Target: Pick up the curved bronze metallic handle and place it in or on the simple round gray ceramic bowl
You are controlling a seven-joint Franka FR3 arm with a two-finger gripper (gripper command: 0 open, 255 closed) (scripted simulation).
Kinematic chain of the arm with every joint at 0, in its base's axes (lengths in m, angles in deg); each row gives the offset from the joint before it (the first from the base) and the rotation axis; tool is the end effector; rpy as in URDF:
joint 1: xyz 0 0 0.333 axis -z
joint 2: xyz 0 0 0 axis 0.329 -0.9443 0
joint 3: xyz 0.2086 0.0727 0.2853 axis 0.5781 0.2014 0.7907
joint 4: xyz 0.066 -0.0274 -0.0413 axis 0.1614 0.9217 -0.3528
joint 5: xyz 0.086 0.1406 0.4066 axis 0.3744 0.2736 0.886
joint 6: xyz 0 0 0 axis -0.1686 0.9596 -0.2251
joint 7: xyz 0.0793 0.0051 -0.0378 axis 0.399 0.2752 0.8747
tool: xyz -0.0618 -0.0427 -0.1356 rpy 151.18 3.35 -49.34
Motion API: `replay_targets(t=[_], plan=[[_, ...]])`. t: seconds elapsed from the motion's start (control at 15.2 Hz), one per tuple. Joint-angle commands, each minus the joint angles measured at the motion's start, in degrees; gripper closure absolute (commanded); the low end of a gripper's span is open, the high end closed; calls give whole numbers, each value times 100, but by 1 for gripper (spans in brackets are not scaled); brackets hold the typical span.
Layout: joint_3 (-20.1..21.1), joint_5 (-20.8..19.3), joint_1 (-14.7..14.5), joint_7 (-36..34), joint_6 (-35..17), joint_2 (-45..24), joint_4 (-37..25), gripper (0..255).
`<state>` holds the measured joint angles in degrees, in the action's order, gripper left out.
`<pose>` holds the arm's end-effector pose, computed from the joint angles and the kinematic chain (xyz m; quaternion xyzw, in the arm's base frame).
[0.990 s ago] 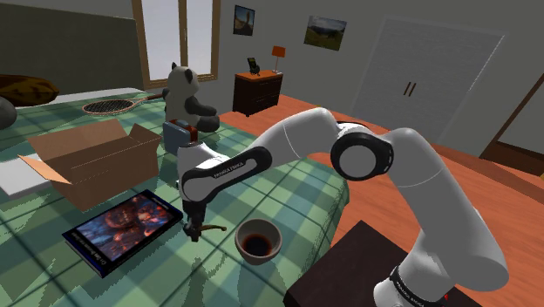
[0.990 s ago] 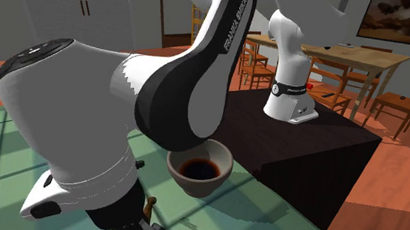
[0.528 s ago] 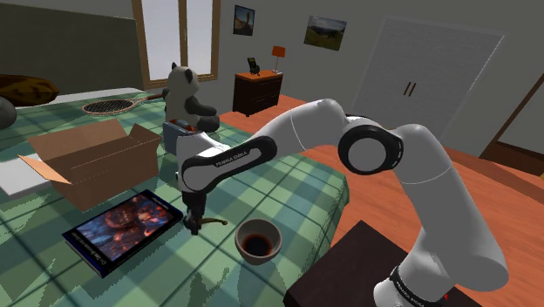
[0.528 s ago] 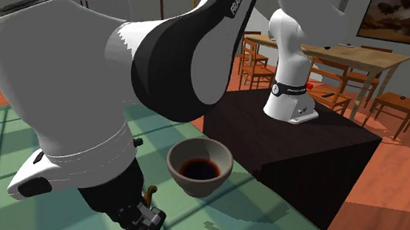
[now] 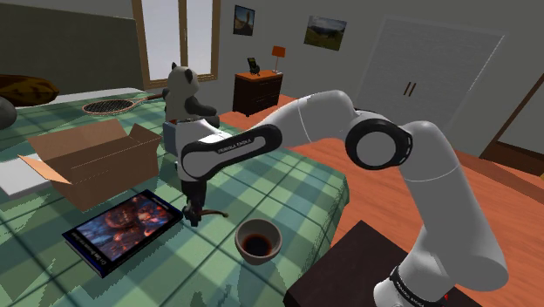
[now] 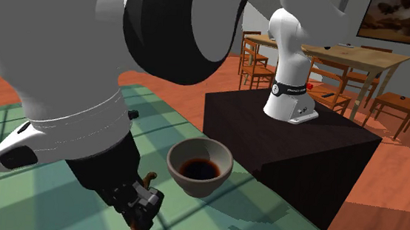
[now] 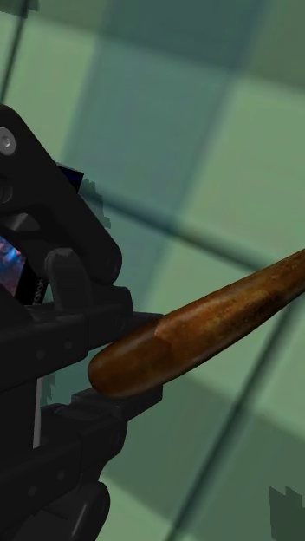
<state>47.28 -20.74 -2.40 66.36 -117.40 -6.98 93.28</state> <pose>0.6639 0.4100 0.1993 -0.9292 -0.3560 0.0802 0.0593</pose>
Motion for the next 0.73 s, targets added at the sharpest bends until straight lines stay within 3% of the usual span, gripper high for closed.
replay_targets(t=[0.0,0.53,0.66], plan=[[9,9,4,-10,111,82,-28,255],[39,41,22,-37,494,354,-143,255],[74,112,146,28,125,873,750,255]])
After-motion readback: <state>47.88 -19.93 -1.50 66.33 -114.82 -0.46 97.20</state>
